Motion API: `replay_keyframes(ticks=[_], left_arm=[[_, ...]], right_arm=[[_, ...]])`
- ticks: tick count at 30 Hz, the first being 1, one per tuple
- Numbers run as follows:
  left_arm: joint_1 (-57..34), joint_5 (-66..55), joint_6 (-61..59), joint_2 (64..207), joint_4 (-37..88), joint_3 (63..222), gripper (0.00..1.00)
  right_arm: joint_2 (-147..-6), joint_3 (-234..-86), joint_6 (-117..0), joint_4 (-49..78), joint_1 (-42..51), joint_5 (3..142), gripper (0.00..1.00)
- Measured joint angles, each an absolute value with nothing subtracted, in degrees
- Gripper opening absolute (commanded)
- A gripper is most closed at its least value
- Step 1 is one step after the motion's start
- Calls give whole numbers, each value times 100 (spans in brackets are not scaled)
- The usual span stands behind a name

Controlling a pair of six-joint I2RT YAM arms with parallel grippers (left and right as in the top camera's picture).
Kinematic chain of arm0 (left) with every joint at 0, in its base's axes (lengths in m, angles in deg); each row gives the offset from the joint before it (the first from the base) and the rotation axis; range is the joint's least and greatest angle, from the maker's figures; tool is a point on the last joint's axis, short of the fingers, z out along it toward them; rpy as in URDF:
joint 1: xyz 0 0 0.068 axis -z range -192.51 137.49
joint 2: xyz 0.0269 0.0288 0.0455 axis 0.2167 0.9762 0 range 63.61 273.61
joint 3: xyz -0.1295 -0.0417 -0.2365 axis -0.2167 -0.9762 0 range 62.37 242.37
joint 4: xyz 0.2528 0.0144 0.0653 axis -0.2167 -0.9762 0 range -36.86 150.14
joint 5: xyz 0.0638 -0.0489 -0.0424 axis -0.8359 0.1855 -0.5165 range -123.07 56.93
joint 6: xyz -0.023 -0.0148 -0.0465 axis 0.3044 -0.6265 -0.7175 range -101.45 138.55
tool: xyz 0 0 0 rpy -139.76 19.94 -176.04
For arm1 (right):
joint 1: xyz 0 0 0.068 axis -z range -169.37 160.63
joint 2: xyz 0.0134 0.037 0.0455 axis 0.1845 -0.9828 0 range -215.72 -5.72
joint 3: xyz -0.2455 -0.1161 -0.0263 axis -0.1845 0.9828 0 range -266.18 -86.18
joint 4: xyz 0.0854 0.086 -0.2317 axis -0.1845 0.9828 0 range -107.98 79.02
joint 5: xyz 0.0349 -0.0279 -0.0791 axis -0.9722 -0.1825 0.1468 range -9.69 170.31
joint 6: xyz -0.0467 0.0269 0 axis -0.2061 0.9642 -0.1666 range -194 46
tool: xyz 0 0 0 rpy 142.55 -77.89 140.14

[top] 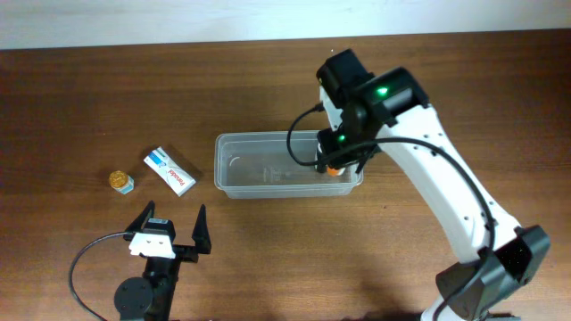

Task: Pack container
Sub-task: 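Lift the orange tube and carry it over the container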

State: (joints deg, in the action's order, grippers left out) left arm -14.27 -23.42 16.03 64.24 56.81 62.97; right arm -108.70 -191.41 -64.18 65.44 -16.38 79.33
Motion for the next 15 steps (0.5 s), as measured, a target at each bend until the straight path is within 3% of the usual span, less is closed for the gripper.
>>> replay_keyframes(ticks=[15], left_arm=[[-1427,-2342,1603,6424,5681,6297,99]], right_arm=[[-10907,-17159,-5981,4644,-1638,8309,18]])
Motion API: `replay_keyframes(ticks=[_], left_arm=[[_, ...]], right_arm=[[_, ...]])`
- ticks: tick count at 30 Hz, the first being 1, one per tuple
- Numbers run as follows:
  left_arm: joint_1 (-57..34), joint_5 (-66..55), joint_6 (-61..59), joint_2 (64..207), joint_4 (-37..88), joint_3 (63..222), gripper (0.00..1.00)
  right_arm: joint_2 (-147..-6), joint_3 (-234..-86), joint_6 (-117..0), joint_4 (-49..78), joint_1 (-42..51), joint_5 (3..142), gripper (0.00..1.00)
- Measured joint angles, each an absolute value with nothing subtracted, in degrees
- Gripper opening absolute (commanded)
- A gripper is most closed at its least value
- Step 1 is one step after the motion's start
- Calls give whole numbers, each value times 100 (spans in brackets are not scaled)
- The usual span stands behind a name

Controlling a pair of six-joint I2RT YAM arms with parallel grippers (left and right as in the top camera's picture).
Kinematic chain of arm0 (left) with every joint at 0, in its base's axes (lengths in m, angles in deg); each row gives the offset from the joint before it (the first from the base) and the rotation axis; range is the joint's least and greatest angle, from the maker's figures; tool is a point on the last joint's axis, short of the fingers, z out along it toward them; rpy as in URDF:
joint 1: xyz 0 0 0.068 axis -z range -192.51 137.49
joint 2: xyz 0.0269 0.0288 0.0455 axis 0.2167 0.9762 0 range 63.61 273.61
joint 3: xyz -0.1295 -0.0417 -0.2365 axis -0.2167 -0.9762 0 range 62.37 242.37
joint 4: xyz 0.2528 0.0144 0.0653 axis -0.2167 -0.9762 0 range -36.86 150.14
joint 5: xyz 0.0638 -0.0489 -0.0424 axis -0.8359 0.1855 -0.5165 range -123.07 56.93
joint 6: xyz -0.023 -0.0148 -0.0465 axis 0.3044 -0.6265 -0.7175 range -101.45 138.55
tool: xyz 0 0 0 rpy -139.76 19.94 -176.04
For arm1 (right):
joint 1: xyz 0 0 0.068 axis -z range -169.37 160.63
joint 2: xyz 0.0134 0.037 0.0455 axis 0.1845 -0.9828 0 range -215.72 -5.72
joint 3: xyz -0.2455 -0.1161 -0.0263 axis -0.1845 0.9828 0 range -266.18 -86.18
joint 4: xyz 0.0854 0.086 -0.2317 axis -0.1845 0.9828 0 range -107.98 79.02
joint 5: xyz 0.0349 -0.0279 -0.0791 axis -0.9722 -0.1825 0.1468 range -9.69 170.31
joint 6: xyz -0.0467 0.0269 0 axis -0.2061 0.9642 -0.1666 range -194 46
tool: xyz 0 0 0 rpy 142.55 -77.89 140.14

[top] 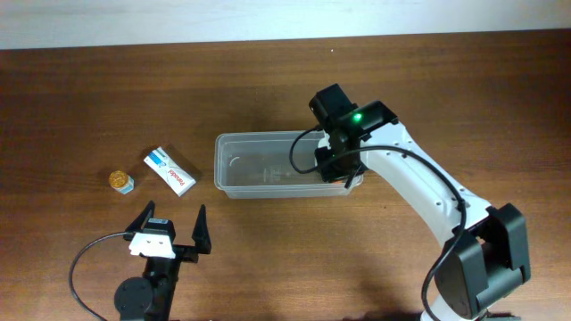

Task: Pack container
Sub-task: 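Lift the orange tube and carry it over the container, then lower the orange tube into the container and release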

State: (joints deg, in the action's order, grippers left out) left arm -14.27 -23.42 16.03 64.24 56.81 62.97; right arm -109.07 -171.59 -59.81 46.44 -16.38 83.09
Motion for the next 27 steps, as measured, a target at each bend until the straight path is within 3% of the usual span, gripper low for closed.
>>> replay_keyframes(ticks=[8,10,16,19,27], left_arm=[[-1427,-2342,1601,6424,5681,6297,99],[-1427,-2342,1603,6424,5681,6297,99],[-1427,-2342,1603,6424,5681,6297,99],[-1427,-2342,1603,6424,5681,6297,100],[-1427,-2342,1603,6424,5681,6297,99]], right_arm=[[-10931,-17047,-5570,4491,-1638,8399,19],[-10964,-17047,-5509,4461,-1638,8401,26],[-10984,-17047,-5449,4452,-1638,8440,28],[-10984,-17047,-5419,4450,-1638,8440,46],[-10984,-17052,-5428,4467,-1638,8460,52]])
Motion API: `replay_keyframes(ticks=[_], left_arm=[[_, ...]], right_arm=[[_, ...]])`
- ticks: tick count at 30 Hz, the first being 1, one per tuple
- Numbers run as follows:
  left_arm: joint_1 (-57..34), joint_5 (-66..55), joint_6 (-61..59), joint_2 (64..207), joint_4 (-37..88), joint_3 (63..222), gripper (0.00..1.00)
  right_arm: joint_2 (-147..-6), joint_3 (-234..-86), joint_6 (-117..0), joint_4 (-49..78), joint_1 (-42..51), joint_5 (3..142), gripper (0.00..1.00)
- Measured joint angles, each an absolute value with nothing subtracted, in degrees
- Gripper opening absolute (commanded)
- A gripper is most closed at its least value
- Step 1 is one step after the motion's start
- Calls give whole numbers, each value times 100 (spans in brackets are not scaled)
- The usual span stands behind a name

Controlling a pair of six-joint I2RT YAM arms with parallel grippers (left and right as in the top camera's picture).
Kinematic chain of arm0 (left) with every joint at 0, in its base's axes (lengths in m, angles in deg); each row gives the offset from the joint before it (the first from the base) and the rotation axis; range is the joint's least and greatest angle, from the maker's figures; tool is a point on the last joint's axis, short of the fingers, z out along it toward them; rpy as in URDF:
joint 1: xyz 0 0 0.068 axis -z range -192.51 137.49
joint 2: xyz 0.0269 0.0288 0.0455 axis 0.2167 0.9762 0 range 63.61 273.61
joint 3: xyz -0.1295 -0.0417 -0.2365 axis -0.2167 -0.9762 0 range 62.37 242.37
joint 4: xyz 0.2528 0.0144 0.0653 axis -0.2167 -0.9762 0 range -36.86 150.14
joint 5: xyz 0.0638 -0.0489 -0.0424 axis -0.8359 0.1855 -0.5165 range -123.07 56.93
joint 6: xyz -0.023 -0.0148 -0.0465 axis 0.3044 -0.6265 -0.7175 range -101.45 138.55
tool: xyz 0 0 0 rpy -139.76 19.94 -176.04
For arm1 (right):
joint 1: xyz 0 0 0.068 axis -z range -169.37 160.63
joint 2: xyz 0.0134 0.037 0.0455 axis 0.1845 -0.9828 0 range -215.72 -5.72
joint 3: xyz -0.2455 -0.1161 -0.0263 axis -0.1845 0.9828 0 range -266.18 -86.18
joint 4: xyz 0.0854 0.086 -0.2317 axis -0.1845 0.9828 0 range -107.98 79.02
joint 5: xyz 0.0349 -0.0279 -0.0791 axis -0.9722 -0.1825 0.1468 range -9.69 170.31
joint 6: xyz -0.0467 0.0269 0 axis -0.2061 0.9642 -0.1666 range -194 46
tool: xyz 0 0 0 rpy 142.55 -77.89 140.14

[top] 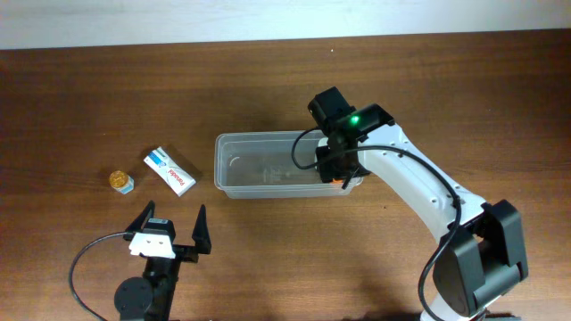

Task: Pack container
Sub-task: 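Lower the orange tube into the container and release, then retract the right arm and move the left gripper to the Panadol box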

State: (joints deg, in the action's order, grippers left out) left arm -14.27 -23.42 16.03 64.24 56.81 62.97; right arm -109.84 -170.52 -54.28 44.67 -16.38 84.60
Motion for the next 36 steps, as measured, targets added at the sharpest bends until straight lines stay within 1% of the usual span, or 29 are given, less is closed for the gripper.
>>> replay_keyframes(ticks=[5,10,11,13,15,18,22,25,27,30,32,33,36], left_arm=[[-1427,-2342,1603,6424,5681,6297,99],[-1427,-2342,1603,6424,5679,6297,100],[-1427,-2340,1603,6424,5681,6297,99],[-1427,-2342,1603,6424,5681,6297,100],[-1427,-2342,1603,6424,5681,6297,99],[-1427,-2342,1603,6424,5679,6297,100],[-1427,-2342,1603,6424,5681,6297,100],[-1427,-2342,1603,6424,5681,6297,100],[-1427,-2342,1603,6424,5681,6297,99],[-1427,-2342,1603,6424,5681,6297,99],[-1427,-2342,1601,6424,5681,6297,99],[-1427,-2342,1603,6424,5681,6297,99],[-1427,-2342,1603,6424,5681,6297,99]], right_arm=[[-11025,-17710,-5428,5057,-1638,8460,55],[-11045,-19305,-5428,6113,-1638,8460,57],[-11045,-19561,-5432,6264,-1638,8460,59],[-11041,-20092,-5425,6583,-1638,8491,62],[-11041,-20319,-5393,6799,-1620,8572,64],[-11041,-20405,-5301,7153,-1395,8701,64],[-11043,-20405,-5303,7372,-501,8762,64],[-11043,-20405,-5454,7398,620,8797,65],[-11043,-20405,-5581,7400,1167,8779,65],[-11043,-20405,-5734,7403,1781,8770,65],[-11043,-20405,-5784,7405,1969,8755,72],[-11043,-20405,-5819,7435,2039,8749,98],[-11043,-20405,-5828,7499,2074,8736,98]])
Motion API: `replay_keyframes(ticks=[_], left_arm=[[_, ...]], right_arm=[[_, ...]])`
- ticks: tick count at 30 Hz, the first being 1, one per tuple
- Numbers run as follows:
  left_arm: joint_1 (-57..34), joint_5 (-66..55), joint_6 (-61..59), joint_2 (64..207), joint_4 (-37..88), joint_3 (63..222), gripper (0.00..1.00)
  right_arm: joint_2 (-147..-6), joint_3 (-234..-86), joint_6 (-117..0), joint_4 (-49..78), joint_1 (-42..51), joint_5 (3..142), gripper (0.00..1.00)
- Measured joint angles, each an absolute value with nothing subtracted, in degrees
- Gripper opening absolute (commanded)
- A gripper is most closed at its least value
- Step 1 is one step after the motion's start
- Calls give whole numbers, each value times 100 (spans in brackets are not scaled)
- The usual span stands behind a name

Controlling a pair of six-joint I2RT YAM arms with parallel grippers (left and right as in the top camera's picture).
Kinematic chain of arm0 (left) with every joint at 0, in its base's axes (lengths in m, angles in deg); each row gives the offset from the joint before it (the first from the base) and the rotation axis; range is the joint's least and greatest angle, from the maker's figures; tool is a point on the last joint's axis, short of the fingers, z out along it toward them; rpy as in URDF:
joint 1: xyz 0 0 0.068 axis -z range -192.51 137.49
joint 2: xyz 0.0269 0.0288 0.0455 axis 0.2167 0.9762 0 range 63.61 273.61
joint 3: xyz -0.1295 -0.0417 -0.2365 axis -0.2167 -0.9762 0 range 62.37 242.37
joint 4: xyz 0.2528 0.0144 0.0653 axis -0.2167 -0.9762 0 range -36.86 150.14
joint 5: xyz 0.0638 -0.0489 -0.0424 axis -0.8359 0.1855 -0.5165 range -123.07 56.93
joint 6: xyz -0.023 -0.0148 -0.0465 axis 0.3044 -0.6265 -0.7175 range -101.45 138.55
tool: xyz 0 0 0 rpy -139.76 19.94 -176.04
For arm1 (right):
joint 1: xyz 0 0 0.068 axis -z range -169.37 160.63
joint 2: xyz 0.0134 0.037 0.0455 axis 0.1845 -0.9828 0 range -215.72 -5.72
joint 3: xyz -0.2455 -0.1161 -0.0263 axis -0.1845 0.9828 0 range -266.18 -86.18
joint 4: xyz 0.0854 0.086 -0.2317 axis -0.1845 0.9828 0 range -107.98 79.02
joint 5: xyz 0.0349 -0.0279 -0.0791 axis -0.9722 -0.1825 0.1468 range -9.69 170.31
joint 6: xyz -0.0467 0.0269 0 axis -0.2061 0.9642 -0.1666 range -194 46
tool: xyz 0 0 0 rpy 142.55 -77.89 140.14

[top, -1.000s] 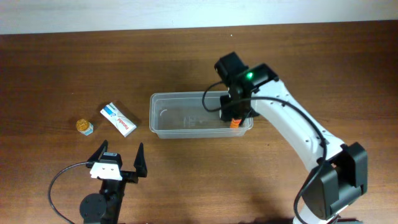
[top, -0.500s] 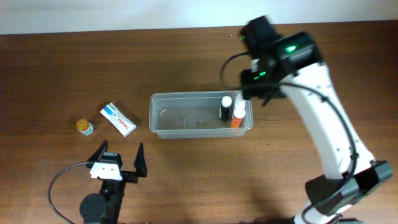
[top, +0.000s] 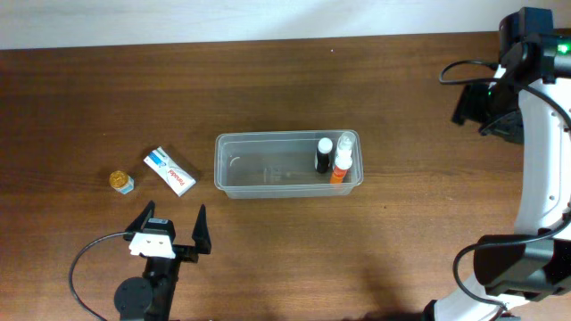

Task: Pack container
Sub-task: 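Retract the right arm and move the left gripper to the Panadol box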

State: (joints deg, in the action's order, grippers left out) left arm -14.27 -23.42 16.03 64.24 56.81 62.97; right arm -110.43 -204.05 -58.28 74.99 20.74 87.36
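Observation:
A clear plastic container [top: 268, 183] sits at the table's middle. At its right end lie a small black bottle [top: 322, 158] and an orange bottle with a white cap [top: 340, 167]. A white box with blue print [top: 169, 171] and a small gold-topped item [top: 121, 181] lie on the table left of the container. My left gripper [top: 176, 210] stands open near the front left, nothing between its fingers. My right gripper [top: 486, 109] hangs at the far right back, well away from the container; its jaws are not clear to see.
The left arm's black cable [top: 89, 254] loops on the table at the front left. The right arm's white links [top: 540, 169] run down the right edge of the view. A pale wall borders the table's far edge.
My right gripper was down in the container's right end. It now stands at the far right back, and the orange bottle lies uncovered in the container beside the black one. The left arm is unchanged.
My right gripper was first over the container's right end with something orange at its fingers. At the two later moments it was lower inside that end. Now it is far off to the right, and the orange bottle rests in the container. My left gripper stayed open throughout.

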Motion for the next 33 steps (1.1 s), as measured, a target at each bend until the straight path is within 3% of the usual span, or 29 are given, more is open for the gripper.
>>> replay_keyframes(ticks=[8,12,16,19,24,33], left_arm=[[-1427,-2253,1594,6424,5666,6308,100],[-1606,-2211,1330,7038,4507,7523,99],[-2072,-2128,1277,9188,2588,10428,99],[-2177,-1993,1410,11031,317,12828,99],[-2199,-1927,1478,13289,-1387,15123,99],[-2199,-1942,1494,15464,-1501,15507,99]], right_arm=[[-11043,-20405,-5865,7549,2072,8736,98],[-11043,-20409,-5860,7573,2072,8738,98],[-11043,-20416,-5869,7556,2072,8736,98],[-11043,-20416,-5878,7569,2072,8733,98],[-11043,-20416,-5880,7564,2072,8738,98],[-11045,-20416,-5880,7566,2072,8736,98]])
